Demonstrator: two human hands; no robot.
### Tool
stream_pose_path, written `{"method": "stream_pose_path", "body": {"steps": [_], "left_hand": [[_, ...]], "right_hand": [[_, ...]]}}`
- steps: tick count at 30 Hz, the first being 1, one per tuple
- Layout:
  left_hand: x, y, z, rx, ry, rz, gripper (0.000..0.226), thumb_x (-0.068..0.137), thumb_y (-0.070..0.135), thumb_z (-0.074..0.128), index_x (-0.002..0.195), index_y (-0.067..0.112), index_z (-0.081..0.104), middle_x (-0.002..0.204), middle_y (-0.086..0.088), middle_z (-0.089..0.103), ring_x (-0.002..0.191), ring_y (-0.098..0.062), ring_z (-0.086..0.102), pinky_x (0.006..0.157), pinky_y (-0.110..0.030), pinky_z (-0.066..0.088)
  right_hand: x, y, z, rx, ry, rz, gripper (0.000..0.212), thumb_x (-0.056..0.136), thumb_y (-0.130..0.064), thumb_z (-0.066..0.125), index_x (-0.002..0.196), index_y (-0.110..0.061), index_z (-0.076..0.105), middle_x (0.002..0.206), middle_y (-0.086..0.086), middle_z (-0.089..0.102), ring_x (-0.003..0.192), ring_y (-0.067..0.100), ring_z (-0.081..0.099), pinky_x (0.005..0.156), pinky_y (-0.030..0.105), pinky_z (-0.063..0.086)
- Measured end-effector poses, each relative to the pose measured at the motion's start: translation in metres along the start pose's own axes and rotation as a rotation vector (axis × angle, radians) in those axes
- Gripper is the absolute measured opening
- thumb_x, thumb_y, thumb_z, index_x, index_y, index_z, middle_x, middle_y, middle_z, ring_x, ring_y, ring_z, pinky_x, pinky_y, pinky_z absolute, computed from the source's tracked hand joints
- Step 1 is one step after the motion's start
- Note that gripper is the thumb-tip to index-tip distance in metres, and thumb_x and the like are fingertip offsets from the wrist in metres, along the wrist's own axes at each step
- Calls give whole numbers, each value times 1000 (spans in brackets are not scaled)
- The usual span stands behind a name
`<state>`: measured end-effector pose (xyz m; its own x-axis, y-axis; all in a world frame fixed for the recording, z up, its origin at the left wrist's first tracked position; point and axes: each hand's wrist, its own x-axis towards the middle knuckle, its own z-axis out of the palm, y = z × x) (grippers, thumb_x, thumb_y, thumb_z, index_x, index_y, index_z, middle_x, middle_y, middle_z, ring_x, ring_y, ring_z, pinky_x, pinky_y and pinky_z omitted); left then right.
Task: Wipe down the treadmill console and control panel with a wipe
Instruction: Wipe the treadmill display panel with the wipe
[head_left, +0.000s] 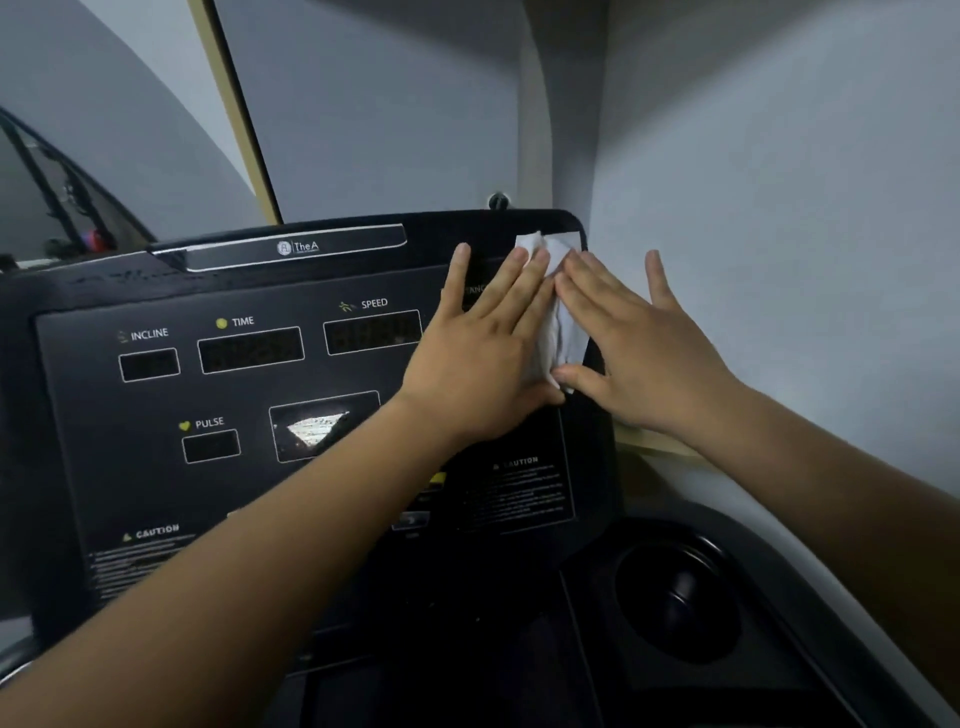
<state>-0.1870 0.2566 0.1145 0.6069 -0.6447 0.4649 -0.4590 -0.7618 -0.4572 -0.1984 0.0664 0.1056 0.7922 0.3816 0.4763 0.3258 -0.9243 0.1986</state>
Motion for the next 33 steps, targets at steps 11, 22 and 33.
{"method": "stream_pose_path", "body": {"steps": [11, 22, 33], "left_hand": [[-60, 72, 30, -79, -50, -24, 98, 84, 69, 49, 153, 6, 19, 162, -12, 8, 150, -26, 3, 116, -63, 3], [-108, 84, 35, -105, -95, 59, 89, 83, 66, 54, 149, 9, 34, 159, -9, 23, 148, -23, 16, 116, -63, 8], [-166, 85, 40, -177, -32, 37, 56, 97, 50, 46, 133, 10, 58, 144, -8, 50, 142, -22, 35, 116, -59, 18]], "right_hand": [[-83, -16, 56, 110, 72, -43, 86, 85, -57, 49, 150, -8, 22, 159, 10, 20, 147, 20, 15, 116, 58, 16], [-132, -29, 79, 24, 37, -143, 85, 82, -45, 66, 148, -9, 28, 158, 11, 24, 147, 24, 18, 115, 58, 20], [-141, -78, 77, -10, 52, -265, 50, 96, -33, 34, 134, -5, 53, 148, 14, 43, 143, 24, 29, 114, 59, 17]]}}
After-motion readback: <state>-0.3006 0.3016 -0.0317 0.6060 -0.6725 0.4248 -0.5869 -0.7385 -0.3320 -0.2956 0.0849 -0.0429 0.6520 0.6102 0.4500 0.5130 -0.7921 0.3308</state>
